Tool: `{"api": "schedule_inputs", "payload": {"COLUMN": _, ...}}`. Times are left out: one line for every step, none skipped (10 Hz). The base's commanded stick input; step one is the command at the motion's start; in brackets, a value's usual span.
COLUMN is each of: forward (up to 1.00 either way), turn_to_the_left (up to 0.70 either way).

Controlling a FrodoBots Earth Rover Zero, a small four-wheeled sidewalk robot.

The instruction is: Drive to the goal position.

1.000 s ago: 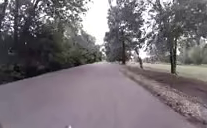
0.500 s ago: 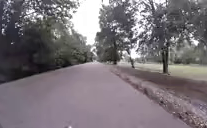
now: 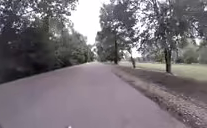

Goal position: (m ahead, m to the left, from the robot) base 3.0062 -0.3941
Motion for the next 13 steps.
{"api": "schedule_inputs", "payload": {"forward": 0.07, "turn_to_the_left": 0.01}}
{"api": "schedule_inputs", "payload": {"forward": 0.07, "turn_to_the_left": 0.01}}
{"api": "schedule_inputs", "payload": {"forward": 0.07, "turn_to_the_left": 0.01}}
{"api": "schedule_inputs", "payload": {"forward": 0.07, "turn_to_the_left": 0.01}}
{"api": "schedule_inputs", "payload": {"forward": 0.08, "turn_to_the_left": 0.01}}
{"api": "schedule_inputs", "payload": {"forward": 0.06, "turn_to_the_left": 0.01}}
{"api": "schedule_inputs", "payload": {"forward": 0.05, "turn_to_the_left": 0.01}}
{"api": "schedule_inputs", "payload": {"forward": 0.05, "turn_to_the_left": 0.01}}
{"api": "schedule_inputs", "payload": {"forward": 0.05, "turn_to_the_left": 0.01}}
{"api": "schedule_inputs", "payload": {"forward": 0.05, "turn_to_the_left": 0.01}}
{"api": "schedule_inputs", "payload": {"forward": 0.05, "turn_to_the_left": 0.01}}
{"api": "schedule_inputs", "payload": {"forward": 0.06, "turn_to_the_left": 0.01}}
{"api": "schedule_inputs", "payload": {"forward": 0.07, "turn_to_the_left": 0.01}}
